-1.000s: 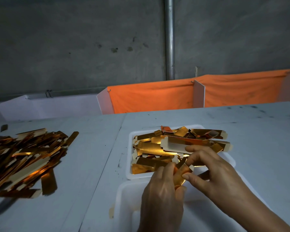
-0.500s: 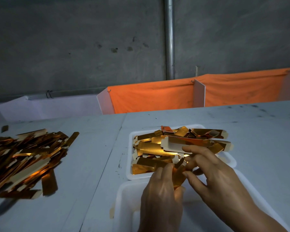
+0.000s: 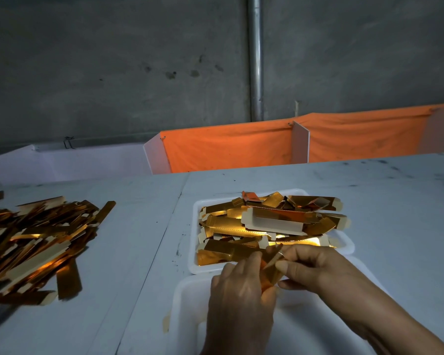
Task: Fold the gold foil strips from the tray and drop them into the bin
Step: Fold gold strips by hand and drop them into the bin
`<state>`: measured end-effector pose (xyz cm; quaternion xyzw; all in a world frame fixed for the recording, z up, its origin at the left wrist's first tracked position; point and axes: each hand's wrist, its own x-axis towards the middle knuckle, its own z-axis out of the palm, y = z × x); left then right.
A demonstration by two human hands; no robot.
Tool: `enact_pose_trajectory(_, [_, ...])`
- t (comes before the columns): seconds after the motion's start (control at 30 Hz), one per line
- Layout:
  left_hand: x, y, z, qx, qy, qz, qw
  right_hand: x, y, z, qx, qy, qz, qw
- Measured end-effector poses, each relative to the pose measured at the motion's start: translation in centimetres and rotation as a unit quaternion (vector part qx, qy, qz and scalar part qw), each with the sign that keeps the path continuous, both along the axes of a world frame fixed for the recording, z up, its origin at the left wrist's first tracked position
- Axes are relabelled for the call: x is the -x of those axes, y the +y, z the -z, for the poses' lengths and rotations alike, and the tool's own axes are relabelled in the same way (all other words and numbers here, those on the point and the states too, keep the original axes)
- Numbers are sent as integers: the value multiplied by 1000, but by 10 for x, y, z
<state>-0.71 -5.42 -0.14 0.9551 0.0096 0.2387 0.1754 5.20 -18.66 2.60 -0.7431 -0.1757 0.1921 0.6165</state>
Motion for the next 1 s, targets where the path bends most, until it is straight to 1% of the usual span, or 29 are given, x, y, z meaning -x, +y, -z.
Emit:
enact_pose_trajectory(0.03, [0,0,-2,-14,2,5,1000,0,0,0,-10,5,-5,1000])
enact_pose_trajectory(0.13, [-4,3,10,-28,-70,45,996,0,-2,-1,-30,23,-28,999])
enact_pose_trajectory(0.2, [-1,6,8,-3,-44,101,994,-2,-3,-2,-45,40,-42,997])
enact_pose_trajectory(0.23, [2,8,1,29,-18,122,992,-2,-4,-2,-56,45,-47,996])
enact_pose_trajectory(0.27, [2,8,-3,47,-33,127,990,-2,-5,-3,-66,43,-49,996])
enact_pose_trajectory(0.3, [3,9,0,89,-42,136,986,-2,-5,-4,-70,33,-48,996])
enact_pose_trajectory(0.33, [3,9,1,124,-30,145,981,-1,-6,-5,-69,17,-43,997])
enact_pose_trajectory(0.37, [3,8,1,141,-14,151,978,-1,-6,-6,-65,-3,-34,997])
enact_pose_trajectory(0.43, [3,4,-3,144,2,169,975,-1,-7,-8,-59,-43,-14,997])
enact_pose_trajectory(0.53, [3,6,-1,153,-17,165,974,-2,-9,-9,-49,-79,-1,996])
enact_pose_trajectory(0.6, [3,10,2,160,-22,152,975,-3,-10,-8,-51,-81,-6,995])
enact_pose_trajectory(0.7, [3,12,-1,170,-8,141,975,-4,-11,-6,-38,-81,-19,996])
enact_pose_trajectory(0.77, [4,11,-3,172,-9,150,974,-5,-11,-6,-44,-85,-10,995])
enact_pose_trajectory(0.83, [5,9,-5,182,-12,159,970,-6,-12,-7,-65,-76,5,995])
enact_pose_trajectory(0.9, [5,8,-6,197,7,165,966,-7,-14,-6,-81,-61,15,995])
enact_pose_trajectory(1.0, [6,9,-10,243,34,159,956,-10,-17,-5,-92,-45,31,994])
